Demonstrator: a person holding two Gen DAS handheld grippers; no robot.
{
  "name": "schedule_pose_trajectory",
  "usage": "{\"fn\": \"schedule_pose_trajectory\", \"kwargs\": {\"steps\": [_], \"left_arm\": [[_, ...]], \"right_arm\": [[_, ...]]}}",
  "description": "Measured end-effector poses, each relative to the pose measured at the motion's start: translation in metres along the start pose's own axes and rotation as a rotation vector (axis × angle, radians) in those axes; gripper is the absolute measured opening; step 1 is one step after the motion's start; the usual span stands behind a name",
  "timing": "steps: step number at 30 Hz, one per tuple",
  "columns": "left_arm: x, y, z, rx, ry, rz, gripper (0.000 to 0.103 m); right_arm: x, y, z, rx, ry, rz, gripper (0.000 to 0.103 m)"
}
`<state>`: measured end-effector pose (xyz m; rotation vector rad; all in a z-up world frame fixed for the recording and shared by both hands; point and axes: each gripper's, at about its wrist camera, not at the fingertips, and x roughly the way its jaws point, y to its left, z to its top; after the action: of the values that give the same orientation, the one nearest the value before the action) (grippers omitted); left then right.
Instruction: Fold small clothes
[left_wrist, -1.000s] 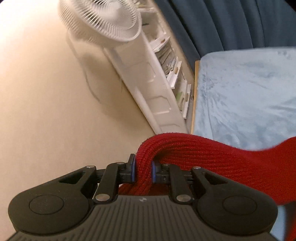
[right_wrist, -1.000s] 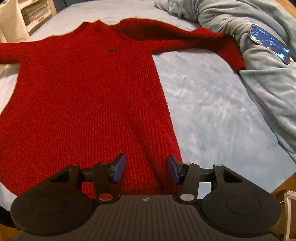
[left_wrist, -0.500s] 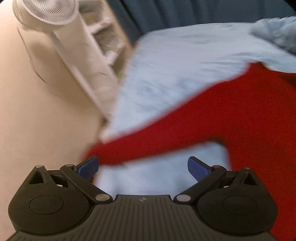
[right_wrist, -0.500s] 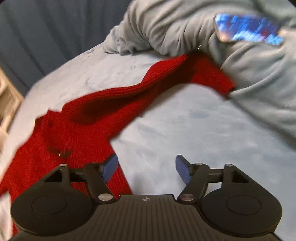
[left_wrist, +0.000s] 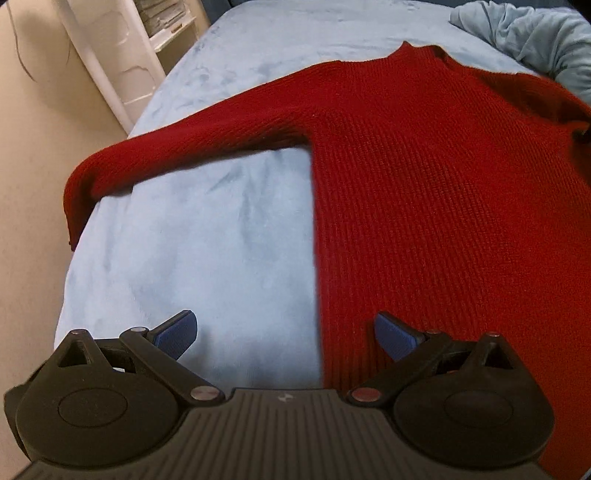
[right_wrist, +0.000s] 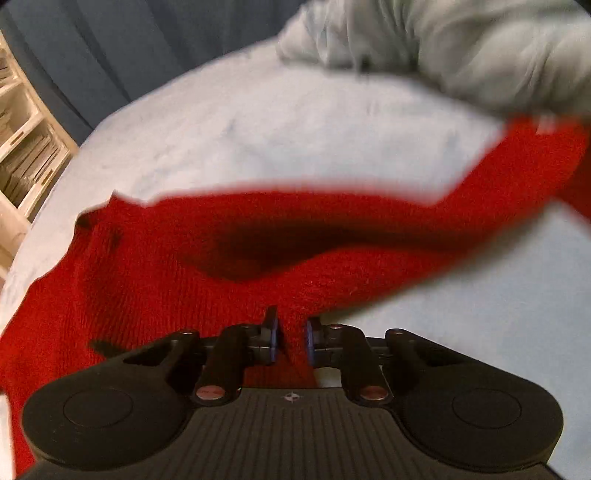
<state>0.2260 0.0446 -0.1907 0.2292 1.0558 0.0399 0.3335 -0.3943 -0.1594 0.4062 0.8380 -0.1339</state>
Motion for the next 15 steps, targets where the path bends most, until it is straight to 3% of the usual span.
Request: {"fn": "schedule_pose_trajectory", "kwargs": {"steps": [2,4,5,7,8,9,10,12,15], "left_arm": [[0.004,0.000,0.002,0.008,-0.001,0.008,0.102],[0.004,0.000,0.000,0.008,0.005,0.013,0.102],[0.004,0.000,-0.002,0.007,0.007,0.015,0.102],[0.004,0.002,-0.004,0.003,0.015,0.021,0.102],[0.004,0.003,-0.006,-0.002,0.018,0.019,0.102],[0.005,0.004,-0.007,-0.005,0.022,0.018,0.102],[0.004,0.004,-0.009,-0.009,0.026,0.017,0.102],[0.004,0.005,-0.013,-0.020,0.033,0.012,0.102],[0.001,0.004,-0.019,-0.042,0.042,-0.014,0.102]], "right_arm": [[-0.007,-0.028,0.015,0.114,-0.049,-0.054,0.014],[0.009,-0.051,0.012,0.211,0.001,-0.050,0.015],[0.022,-0.051,0.005,0.171,0.052,-0.048,0.017],[0.024,-0.041,-0.007,0.067,0.004,-0.070,0.024],[0.019,-0.039,-0.010,0.058,-0.014,-0.075,0.035],[0.010,-0.043,-0.013,0.086,-0.022,-0.074,0.048],[-0.001,-0.049,-0.015,0.145,-0.035,-0.077,0.051],[-0.029,-0.062,-0.024,0.229,-0.062,-0.049,0.056],[-0.079,-0.070,-0.052,0.200,-0.056,0.024,0.059]]}}
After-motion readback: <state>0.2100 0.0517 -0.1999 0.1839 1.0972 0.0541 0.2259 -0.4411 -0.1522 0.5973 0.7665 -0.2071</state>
